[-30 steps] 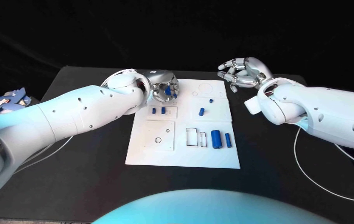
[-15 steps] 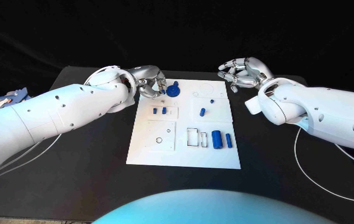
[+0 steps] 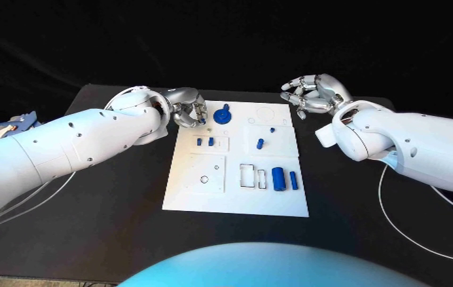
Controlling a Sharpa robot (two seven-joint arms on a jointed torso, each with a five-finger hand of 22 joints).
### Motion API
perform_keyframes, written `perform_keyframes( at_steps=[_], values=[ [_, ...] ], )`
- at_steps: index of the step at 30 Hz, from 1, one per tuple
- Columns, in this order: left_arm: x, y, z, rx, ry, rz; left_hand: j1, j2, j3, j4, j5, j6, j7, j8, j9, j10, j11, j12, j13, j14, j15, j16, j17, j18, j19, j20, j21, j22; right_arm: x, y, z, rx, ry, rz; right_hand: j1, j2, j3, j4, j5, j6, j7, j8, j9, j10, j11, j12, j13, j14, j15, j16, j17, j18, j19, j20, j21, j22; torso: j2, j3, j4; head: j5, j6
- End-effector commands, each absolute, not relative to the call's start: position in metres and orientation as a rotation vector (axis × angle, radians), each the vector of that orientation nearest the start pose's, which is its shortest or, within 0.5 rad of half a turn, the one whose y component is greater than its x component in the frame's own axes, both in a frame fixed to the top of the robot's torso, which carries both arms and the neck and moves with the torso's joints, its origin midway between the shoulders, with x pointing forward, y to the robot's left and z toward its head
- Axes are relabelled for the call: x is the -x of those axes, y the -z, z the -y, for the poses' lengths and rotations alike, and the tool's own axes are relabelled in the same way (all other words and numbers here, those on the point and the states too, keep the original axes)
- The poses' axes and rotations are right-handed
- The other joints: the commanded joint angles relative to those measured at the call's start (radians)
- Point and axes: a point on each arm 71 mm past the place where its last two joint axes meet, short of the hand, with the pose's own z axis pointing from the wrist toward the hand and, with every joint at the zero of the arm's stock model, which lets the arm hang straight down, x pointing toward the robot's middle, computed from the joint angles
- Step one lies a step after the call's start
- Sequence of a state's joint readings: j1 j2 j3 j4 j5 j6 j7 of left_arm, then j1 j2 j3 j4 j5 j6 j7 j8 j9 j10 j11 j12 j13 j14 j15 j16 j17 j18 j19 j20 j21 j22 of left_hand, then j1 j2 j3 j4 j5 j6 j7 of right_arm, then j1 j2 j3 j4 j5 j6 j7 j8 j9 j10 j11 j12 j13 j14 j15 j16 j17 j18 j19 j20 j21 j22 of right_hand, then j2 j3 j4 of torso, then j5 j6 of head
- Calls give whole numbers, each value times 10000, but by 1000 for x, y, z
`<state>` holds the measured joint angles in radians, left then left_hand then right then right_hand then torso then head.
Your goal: Assemble the parts on the task board
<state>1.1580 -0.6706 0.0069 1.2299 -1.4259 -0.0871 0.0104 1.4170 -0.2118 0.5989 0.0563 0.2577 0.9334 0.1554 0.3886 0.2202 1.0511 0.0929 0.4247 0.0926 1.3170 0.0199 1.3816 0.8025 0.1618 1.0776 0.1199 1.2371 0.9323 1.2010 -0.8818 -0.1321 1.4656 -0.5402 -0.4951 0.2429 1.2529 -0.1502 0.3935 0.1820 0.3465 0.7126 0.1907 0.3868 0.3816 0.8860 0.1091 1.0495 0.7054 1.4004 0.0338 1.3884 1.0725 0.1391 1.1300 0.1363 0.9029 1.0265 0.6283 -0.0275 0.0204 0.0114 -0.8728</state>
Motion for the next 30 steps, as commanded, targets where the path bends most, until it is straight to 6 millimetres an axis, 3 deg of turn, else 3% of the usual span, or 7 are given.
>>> perform_keyframes(
  at_steps=[1, 13, 30],
  values=[
    [-527, 225, -187, -1897, 6550, -18981, -117, 14, -9, -24, -15, 66, 7, -47, 4, 64, -22, -58, -14, 93, 3, 31, -10, -170, 59, 35, 55, 0, -487, 210, 248, -6528, -10631, -15587, 50, 54, 50, -10, 67, -70, 28, 67, -17, -40, -9, -49, -11, -78, -1, -45, -15, 163, -79, 24, -66, -10, 7, 2, -10, 14, 2],
    [-529, 230, -180, -2008, 6567, -19117, -133, 18, -9, -19, -13, 71, 6, -52, 4, 73, -23, -69, -15, 98, 1, 33, -4, -171, 66, 34, 58, 7, -487, 210, 247, -6529, -10637, -15591, 40, 50, 63, -2, 67, -65, 22, 95, -28, -5, -14, -66, -68, -73, -6, -58, -16, 158, -57, 20, -66, 6, 5, 14, 5, -3, 2],
    [-529, 234, -175, -2122, 6519, -19383, -140, 24, -3, -26, -12, 81, 0, -61, 5, 93, -29, -84, -14, 106, -4, 35, 4, -172, 70, 34, 59, 12, -487, 210, 247, -6519, -10645, -15576, 40, 50, 63, -2, 67, -65, 22, 95, -28, -5, -14, -66, -68, -73, -6, -58, -16, 158, -57, 20, -66, 6, 0, 3, -13, 1, 2]
  ],
)
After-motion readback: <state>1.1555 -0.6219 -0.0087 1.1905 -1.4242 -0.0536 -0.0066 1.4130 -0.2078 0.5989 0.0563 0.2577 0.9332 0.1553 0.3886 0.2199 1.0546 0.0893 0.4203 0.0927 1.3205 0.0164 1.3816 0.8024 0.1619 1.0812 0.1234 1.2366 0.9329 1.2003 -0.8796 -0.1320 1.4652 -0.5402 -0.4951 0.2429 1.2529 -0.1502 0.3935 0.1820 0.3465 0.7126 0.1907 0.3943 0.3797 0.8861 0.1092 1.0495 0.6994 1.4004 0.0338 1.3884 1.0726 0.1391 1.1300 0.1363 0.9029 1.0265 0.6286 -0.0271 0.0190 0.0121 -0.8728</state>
